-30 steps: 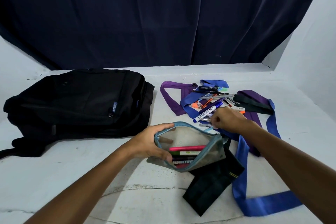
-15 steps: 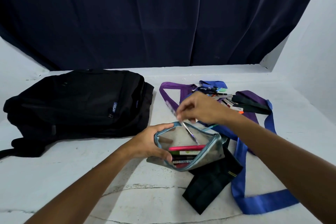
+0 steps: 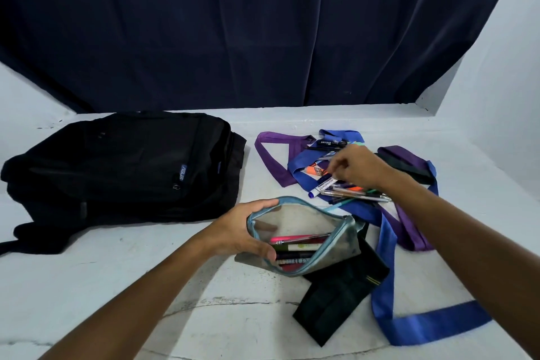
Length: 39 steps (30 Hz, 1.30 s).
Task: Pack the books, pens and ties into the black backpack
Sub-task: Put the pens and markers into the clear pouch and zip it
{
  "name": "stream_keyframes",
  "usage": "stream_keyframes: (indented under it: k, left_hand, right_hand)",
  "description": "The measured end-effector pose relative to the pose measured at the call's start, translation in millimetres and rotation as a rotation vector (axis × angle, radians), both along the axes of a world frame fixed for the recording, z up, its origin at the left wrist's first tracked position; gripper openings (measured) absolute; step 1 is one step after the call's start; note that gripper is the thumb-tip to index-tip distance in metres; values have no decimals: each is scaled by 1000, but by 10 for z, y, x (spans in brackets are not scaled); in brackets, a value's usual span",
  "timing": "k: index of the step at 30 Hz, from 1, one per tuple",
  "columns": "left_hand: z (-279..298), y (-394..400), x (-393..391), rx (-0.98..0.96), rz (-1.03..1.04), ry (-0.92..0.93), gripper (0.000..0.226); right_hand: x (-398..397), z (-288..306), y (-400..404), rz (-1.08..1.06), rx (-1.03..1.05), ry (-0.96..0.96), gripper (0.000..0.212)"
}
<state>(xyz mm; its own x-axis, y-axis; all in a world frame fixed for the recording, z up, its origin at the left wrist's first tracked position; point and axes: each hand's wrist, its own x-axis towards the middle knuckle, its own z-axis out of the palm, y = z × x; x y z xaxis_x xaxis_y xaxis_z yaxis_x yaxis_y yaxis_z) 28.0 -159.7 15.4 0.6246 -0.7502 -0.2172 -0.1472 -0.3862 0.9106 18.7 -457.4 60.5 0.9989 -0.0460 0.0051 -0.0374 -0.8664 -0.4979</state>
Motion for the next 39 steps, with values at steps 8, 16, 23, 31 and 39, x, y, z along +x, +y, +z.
stream_keyframes:
  k: [8, 16, 23, 31, 39]
  left_hand:
    - [-7, -6, 21, 10, 13, -30, 114]
    - [-22, -6, 43, 10, 15, 1, 116]
    - [-28, 6, 64, 15, 11, 23, 121]
    - [-27, 2, 64, 30, 11, -3, 125]
    - [-14, -2, 44, -17, -5, -15, 99]
  right_hand:
    - [14, -454, -227, -57, -213, 127, 17]
    - [74, -494, -183, -3, -364, 153, 10]
    - [102, -131, -50, -20, 44, -17, 18]
    - [-103, 511, 649, 146, 831, 8, 5]
    - [-270, 116, 1070, 428, -103, 266, 24]
